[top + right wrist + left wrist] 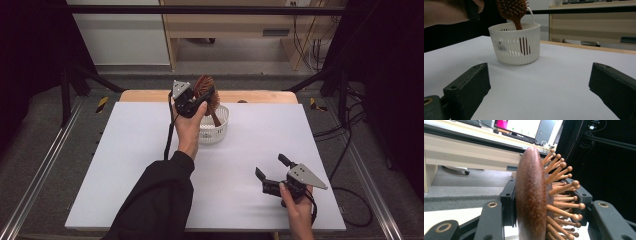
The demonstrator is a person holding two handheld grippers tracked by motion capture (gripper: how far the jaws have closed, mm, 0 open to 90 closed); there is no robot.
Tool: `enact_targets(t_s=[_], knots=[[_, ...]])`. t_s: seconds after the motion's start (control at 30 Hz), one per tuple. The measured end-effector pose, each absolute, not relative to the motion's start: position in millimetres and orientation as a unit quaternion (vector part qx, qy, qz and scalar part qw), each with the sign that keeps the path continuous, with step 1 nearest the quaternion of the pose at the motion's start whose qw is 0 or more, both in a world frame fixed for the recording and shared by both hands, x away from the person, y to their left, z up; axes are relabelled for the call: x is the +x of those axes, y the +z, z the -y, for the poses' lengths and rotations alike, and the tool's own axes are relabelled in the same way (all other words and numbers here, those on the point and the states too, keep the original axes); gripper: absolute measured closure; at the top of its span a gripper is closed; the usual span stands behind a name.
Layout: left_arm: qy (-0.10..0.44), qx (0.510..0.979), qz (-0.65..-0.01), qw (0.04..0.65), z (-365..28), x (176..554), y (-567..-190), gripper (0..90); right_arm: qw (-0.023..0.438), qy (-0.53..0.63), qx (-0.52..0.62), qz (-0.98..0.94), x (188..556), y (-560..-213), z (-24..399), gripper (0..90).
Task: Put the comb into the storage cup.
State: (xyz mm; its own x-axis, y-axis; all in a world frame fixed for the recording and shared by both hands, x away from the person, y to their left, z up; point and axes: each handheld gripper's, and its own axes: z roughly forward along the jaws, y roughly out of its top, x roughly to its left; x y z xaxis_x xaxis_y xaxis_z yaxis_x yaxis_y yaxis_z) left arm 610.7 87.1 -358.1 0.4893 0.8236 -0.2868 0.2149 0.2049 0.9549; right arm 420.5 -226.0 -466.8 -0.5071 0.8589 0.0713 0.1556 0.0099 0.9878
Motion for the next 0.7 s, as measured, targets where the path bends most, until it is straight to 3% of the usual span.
enact_targets(t_s=[0.7], knots=[[0.234,0.585,-0.450,0.632,-87.9,612.1,-366.6,49.5,0.299,0.584,0.393,-0.644,420.5,-467.0,226.6,3.8]])
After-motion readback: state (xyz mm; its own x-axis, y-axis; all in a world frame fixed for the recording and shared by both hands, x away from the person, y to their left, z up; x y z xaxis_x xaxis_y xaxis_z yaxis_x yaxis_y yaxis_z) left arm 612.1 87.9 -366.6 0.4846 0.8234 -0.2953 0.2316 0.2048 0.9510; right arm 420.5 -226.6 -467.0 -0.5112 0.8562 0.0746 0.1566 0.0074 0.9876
